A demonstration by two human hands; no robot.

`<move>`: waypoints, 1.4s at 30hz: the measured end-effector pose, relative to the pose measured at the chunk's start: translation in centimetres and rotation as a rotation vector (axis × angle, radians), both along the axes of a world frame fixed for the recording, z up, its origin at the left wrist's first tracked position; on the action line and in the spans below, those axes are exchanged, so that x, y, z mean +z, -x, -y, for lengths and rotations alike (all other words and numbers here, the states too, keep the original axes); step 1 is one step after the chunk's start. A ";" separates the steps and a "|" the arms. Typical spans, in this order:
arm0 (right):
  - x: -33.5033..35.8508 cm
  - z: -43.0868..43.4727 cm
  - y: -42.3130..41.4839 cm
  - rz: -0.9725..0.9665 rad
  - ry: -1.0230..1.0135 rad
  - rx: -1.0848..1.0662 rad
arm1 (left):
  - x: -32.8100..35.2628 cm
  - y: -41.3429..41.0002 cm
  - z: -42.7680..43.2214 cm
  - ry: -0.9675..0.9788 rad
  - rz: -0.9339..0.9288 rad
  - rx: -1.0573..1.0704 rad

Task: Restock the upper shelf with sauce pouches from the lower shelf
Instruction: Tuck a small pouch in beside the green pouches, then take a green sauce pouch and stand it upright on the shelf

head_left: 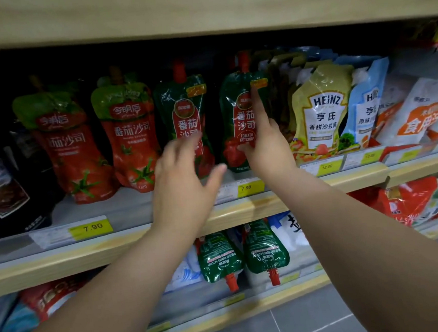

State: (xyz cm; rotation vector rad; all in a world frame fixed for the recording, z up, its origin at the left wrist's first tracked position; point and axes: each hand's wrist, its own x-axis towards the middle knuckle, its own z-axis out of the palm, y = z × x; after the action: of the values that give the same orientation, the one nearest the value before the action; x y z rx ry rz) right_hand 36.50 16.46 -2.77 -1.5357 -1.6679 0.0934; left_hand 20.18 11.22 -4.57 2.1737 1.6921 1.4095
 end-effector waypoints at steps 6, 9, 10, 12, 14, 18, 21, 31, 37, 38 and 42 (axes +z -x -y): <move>-0.1 0.0 -0.1 -0.032 0.013 0.026 | 1.6 -1.4 -2.1 0.160 0.091 0.167; -0.1 0.1 -0.2 -0.051 0.005 0.023 | 1.4 -1.3 -2.5 0.180 0.055 0.190; -0.1 0.1 -0.2 -0.054 0.005 0.024 | 1.4 -1.2 -2.6 0.185 0.035 0.188; -0.1 0.2 -0.2 -0.055 0.011 0.027 | 1.4 -1.1 -2.9 0.178 0.001 0.180; 0.0 0.1 -0.3 -0.049 0.016 0.026 | 1.4 -1.1 -3.0 0.158 -0.037 0.168; 0.2 0.0 -0.2 -0.024 0.040 -0.013 | 1.2 -1.1 -3.5 0.168 -0.088 0.134; 0.3 0.1 -0.1 -0.004 0.057 -0.035 | 1.3 -1.0 -3.6 0.208 -0.104 0.102; -2.7 6.5 -1.0 0.059 -0.293 -0.008 | -1.3 -0.8 4.0 -0.058 -0.128 -0.204; -10.2 12.7 -0.9 0.179 -0.159 0.186 | -6.9 1.1 8.7 0.029 -0.190 -0.338; -11.3 13.1 -0.6 0.208 -0.084 0.223 | -7.8 1.6 9.0 0.067 -0.205 -0.330; -14.9 13.0 0.8 0.375 0.222 0.309 | -10.5 3.4 9.8 0.157 -0.216 -0.281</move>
State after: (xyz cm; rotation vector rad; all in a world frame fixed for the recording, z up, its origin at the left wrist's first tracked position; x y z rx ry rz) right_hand 35.66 3.44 -17.69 -1.5091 -2.2515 0.1667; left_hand 16.79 1.42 -15.07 2.4257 1.4223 0.9718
